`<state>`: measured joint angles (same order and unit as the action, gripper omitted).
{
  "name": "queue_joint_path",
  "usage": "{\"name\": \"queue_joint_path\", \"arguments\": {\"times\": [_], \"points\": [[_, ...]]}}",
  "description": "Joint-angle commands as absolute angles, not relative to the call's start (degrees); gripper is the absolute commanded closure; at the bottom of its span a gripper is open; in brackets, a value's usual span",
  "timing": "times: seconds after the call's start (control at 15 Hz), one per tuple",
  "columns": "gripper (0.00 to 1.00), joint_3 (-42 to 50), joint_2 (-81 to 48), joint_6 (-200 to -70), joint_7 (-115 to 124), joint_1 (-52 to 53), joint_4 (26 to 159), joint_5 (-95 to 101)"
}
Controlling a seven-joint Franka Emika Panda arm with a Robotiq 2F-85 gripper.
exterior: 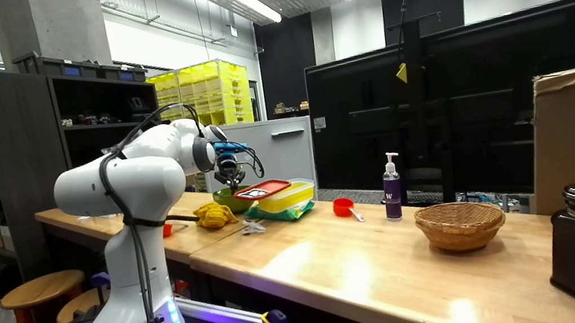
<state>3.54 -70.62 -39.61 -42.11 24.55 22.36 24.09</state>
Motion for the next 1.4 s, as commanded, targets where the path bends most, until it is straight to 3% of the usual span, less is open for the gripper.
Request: {"name": "queue_joint_path", "arguments": {"times": [0.0, 0.53, 0.87, 0.93, 1.27, 1.33], "points": [[0.97, 4.5, -71.4, -41.5, -45.3, 25.5, 21.5, 26.1], [0.97, 5.9, -70.1, -52.1, -47.2, 25.5, 25.1, 27.5], [0.97, 7.1, -72.7, -52.7, -48.3, 25.7, 20.5, 27.4], [0.97, 6.8, -70.0, -54.9, -47.0, 25.8, 24.9, 27.2], [0.97, 7.7, -71.2, -56.3, -47.3, 26.0, 19.5, 27.2], [0.97, 7.5, -68.2, -58.2, -46.0, 26.2, 24.1, 27.1]]}}
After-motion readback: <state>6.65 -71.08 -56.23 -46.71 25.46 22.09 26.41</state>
